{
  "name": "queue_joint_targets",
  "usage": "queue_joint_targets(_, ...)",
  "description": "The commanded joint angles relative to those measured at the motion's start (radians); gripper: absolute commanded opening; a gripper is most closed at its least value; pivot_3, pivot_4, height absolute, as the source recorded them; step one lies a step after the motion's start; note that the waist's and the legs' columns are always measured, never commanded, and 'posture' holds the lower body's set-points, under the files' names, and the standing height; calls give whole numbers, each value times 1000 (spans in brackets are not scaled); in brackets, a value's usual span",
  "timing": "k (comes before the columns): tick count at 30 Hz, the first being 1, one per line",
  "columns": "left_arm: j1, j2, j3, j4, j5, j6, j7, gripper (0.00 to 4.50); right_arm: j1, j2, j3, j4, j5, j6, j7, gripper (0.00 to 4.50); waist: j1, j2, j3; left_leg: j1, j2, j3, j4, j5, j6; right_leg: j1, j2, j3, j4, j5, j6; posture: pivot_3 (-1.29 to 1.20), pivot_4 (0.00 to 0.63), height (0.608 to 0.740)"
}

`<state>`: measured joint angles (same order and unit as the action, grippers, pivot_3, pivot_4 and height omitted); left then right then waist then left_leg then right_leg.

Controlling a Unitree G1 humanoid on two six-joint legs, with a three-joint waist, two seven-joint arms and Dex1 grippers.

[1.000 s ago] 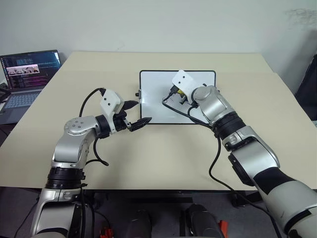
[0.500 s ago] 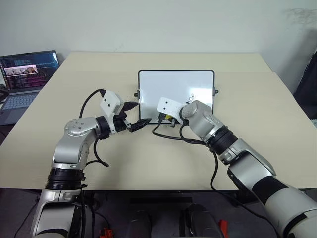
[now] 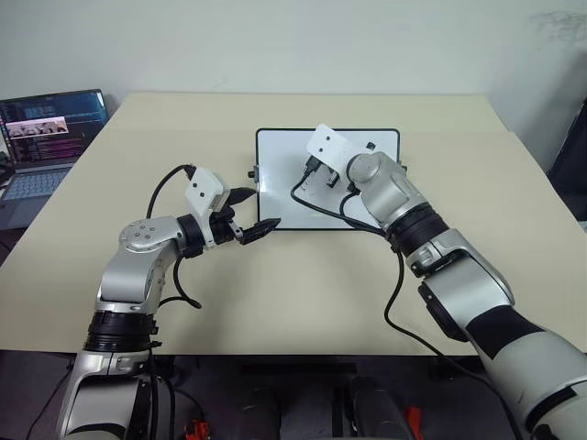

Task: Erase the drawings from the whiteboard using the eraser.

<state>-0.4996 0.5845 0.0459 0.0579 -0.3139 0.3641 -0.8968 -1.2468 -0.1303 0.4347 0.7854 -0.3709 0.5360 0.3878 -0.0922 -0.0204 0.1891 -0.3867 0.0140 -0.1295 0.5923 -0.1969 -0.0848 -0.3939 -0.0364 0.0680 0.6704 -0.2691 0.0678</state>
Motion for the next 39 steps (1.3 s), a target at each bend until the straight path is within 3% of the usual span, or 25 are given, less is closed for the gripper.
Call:
queue_joint_targets(1, -13, 5, 10, -37, -13, -7, 1, 4500, 47, 26, 77, -58, -25, 31, 117, 1142, -3, 0, 0, 0, 0, 0, 0, 0, 0, 0, 0, 0, 0, 0, 0, 0, 150, 740)
queue_joint_targets(7, -10, 7, 12, -38, -13, -6, 0, 4500, 113, 4, 166, -165, -62, 90, 278, 1140, -3, 0, 0, -1, 0, -1, 0, 0, 0, 0, 0, -1, 0, 0, 0, 0, 150, 740)
queue_joint_targets(10, -6, 7, 14, -42, -16, -3, 0, 4500, 117, -8, 160, -173, -74, 98, 272, 1140, 3, 0, 0, -2, 0, -2, 0, 0, 0, 0, 0, -2, -1, 0, 0, 0, 150, 740)
queue_joint_targets(21, 0, 8, 14, -54, -17, 1, 1, 4500, -23, -12, 11, -20, -63, 39, 22, 1140, 9, 0, 0, -6, 0, -3, 0, 1, -1, -2, 0, -4, -1, 0, 0, 0, 150, 740)
queue_joint_targets(25, -8, 6, 13, -49, -13, -2, 5, 4500, -60, 9, -40, 8, -50, 7, -55, 1139, 8, 0, 0, -14, 0, -3, 0, 1, -1, -11, 0, -3, -2, 3, -3, 0, 150, 740)
queue_joint_targets(31, -10, 7, 11, -47, -13, -2, 3, 4500, 8, 8, 67, -37, -90, 36, 107, 1137, 2, 0, 0, -15, 0, -2, 0, 1, -1, -12, 0, -3, -2, 4, -5, 0, 150, 740)
queue_joint_targets(39, -4, 11, 11, -50, -15, 3, -2, 4500, 121, -95, 200, -218, -149, 83, 375, 1123, 6, 0, 0, -14, 0, -3, 0, 1, -2, -11, 0, -4, -2, 1, 1, 0, 150, 740)
